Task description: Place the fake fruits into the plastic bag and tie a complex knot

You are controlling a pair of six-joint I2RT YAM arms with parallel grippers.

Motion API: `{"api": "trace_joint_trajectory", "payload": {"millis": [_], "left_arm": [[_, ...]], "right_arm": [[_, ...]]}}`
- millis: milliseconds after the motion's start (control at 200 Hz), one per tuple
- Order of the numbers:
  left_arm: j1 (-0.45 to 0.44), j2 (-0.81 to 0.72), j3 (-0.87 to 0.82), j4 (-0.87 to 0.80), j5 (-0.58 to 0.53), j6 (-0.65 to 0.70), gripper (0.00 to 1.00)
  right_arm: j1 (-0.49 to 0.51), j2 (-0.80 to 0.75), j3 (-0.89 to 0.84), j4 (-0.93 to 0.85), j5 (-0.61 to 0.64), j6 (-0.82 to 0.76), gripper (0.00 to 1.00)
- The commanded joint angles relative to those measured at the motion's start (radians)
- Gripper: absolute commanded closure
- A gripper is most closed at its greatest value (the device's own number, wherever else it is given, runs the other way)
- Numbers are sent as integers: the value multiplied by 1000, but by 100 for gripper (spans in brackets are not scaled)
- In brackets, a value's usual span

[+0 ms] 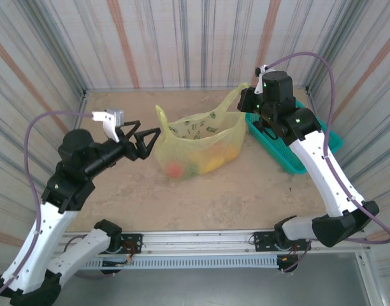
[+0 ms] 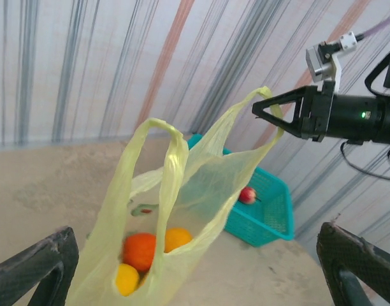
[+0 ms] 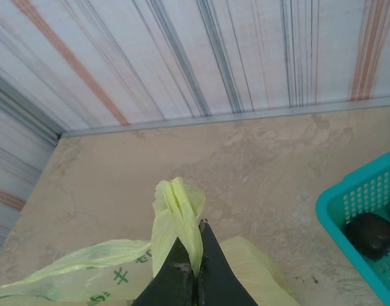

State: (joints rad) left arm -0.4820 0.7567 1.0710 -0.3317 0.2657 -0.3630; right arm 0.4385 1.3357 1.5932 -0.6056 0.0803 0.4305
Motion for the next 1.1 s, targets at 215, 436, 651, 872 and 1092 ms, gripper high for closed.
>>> {"api": "trace_joint_trajectory", "payload": {"millis": [215, 436, 651, 872, 1092], "left_arm": [[-80, 46, -270, 535, -177, 293, 1], [-41, 180, -319, 771, -126, 240, 2], [-33, 239, -333, 862, -30, 236, 26], [-33, 253, -331, 870, -7, 259, 75], [-33, 251, -296, 815, 34, 266, 100]], "right_arm": [[-10, 7, 0, 9, -53, 5, 98], [-11, 4, 7, -6, -60, 2, 96], [-12, 5, -6, -6, -63, 6, 96], [-14, -6, -15, -9, -52, 8, 86], [-14, -53, 47, -38, -45, -69, 46]]}}
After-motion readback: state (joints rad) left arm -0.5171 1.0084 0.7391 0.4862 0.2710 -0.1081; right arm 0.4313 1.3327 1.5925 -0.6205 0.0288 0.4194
